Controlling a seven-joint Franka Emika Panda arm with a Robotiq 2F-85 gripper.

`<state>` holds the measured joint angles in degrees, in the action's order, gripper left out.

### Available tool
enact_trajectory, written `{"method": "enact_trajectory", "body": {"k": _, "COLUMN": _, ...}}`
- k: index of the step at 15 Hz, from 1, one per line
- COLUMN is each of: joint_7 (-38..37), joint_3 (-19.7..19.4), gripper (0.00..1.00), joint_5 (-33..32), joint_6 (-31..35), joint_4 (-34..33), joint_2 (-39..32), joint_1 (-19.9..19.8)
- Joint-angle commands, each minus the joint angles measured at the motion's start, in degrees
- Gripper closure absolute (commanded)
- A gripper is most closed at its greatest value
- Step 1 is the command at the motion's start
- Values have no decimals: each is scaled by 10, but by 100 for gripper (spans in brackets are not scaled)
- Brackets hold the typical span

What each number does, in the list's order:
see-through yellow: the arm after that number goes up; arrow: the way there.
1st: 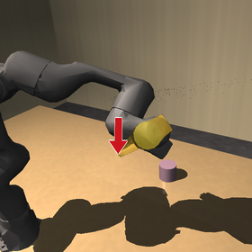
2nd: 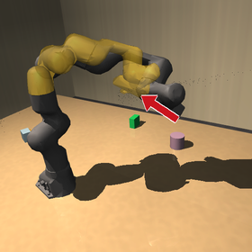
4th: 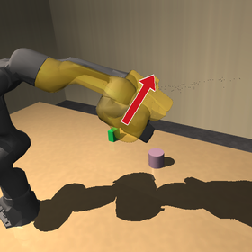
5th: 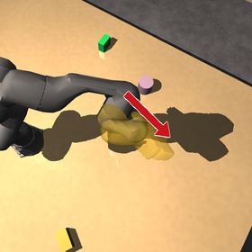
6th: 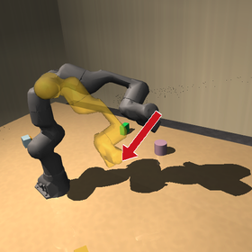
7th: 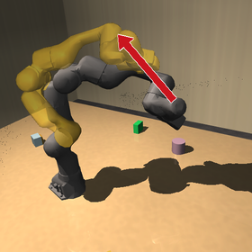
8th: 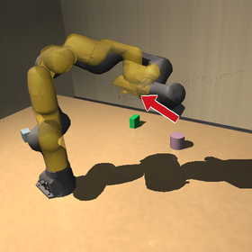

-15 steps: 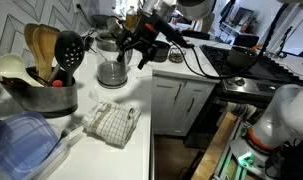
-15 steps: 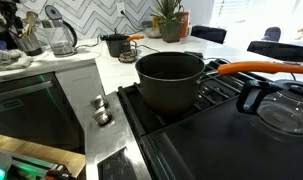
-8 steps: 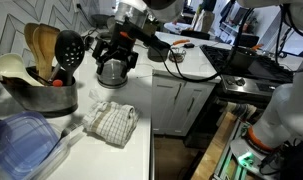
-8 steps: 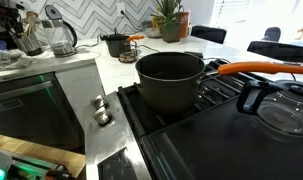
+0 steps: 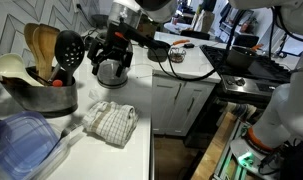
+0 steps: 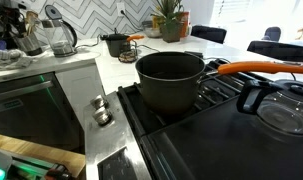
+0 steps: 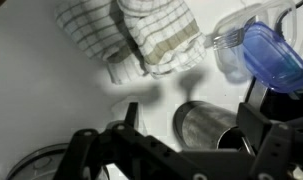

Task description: Place the utensil holder next to the stove

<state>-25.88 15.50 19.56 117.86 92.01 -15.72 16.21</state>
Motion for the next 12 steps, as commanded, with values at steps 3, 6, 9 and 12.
{"method": "enact_trajectory", "body": {"k": 3, "joint_7": 84, "joint_3": -10, "gripper": 0, "joint_5": -56, "joint_6": -7, "joint_4": -83, "joint_2": -70, "joint_1": 14}}
{"method": "enact_trajectory", "body": {"k": 6, "joint_7": 116, "joint_3": -7, "gripper": 0, "joint_5": -64, "joint_6": -6, "joint_4": -126, "joint_2": -107, "joint_1": 21}}
{"method": "enact_trajectory", "body": {"k": 9, "joint_7": 124, "joint_3": -10, "gripper": 0, "joint_5": -77, "joint_6": -8, "joint_4": -170, "joint_2": -141, "joint_1": 35}}
{"method": "enact_trajectory", "body": {"k": 12, "joint_7": 108, "joint_3": -19, "gripper": 0, "joint_5": -94, "joint_6": -5, "joint_4": -211, "joint_2": -173, "joint_1": 53}}
